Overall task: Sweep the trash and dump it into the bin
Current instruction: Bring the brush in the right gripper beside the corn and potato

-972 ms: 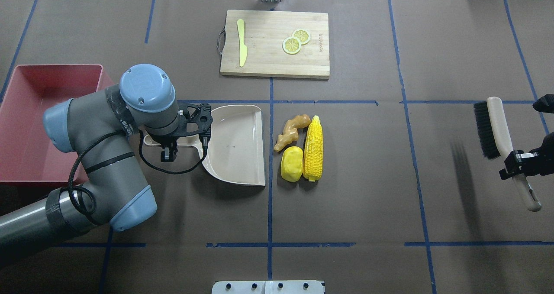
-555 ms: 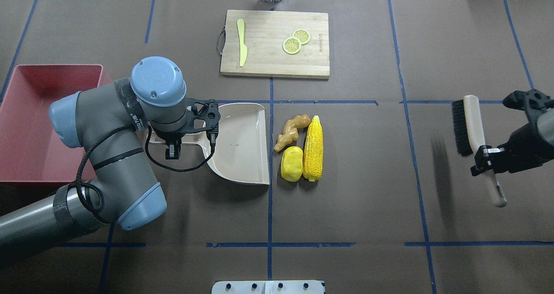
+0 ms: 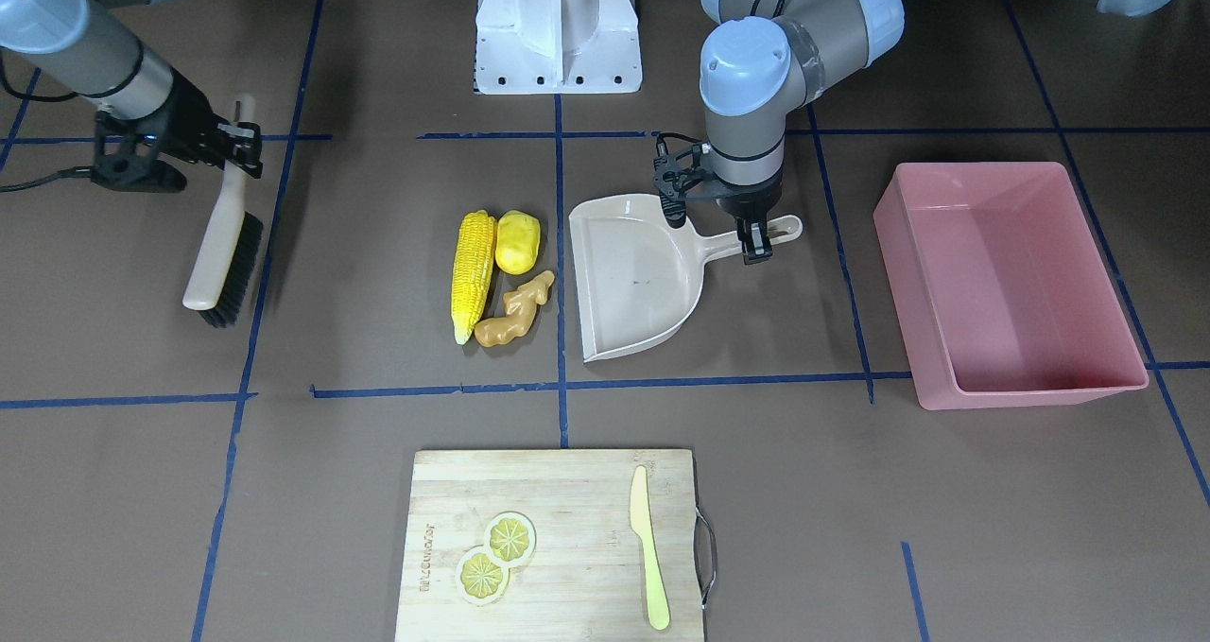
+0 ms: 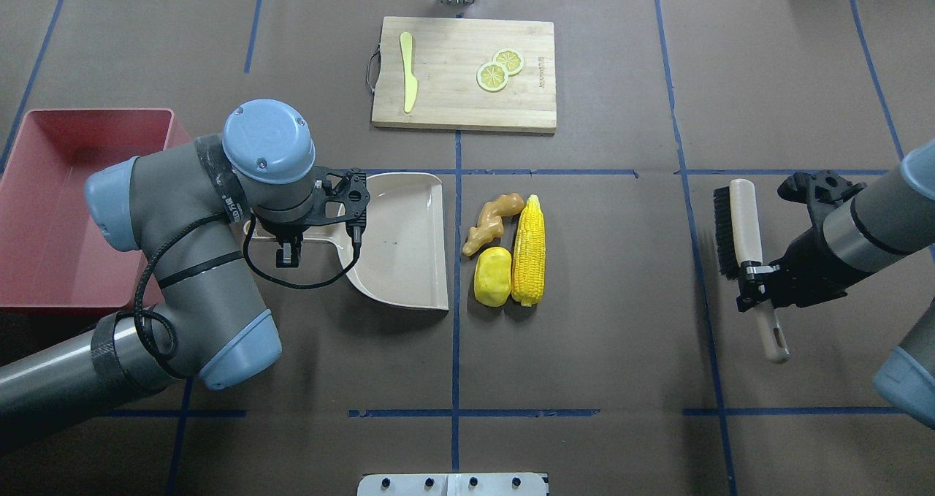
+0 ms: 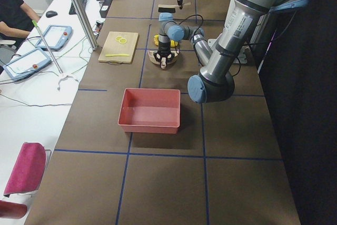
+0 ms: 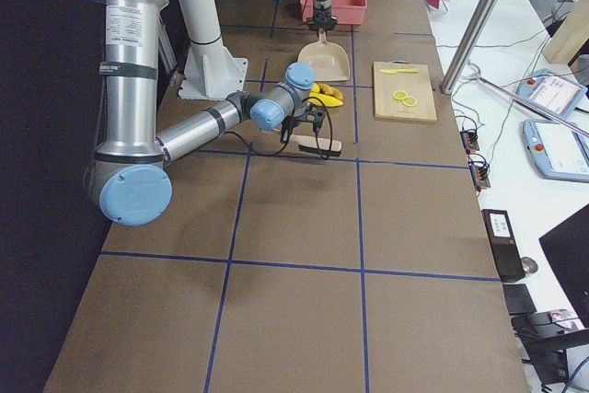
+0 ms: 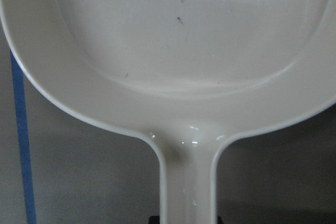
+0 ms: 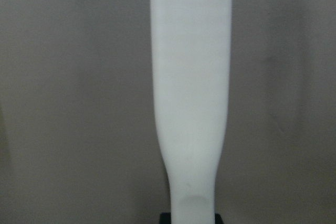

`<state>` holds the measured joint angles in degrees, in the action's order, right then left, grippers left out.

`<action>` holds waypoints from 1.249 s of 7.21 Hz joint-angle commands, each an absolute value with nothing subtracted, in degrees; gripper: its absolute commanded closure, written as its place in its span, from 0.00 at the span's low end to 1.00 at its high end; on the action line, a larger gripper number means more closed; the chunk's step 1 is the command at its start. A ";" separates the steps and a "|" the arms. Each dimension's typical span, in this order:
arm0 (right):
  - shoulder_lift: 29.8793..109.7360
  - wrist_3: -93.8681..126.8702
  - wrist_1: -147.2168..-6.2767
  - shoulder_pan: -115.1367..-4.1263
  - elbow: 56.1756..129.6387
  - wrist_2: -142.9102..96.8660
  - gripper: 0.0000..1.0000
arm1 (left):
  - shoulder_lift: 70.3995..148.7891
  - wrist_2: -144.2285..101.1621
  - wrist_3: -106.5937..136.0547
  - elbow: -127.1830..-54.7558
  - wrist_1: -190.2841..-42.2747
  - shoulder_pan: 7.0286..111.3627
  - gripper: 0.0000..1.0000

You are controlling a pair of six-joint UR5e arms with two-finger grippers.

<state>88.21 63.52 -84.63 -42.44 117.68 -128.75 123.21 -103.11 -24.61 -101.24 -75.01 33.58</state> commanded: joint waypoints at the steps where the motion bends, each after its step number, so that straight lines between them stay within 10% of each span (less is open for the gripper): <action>1: 77.65 64.07 -98.91 -39.21 117.60 -125.95 1.00 | 123.57 -100.91 -24.61 -101.25 -75.06 32.87 1.00; 9: 58.71 63.90 -117.16 -27.43 105.13 -118.13 1.00 | 123.58 -100.63 -24.52 -100.81 -74.97 31.91 1.00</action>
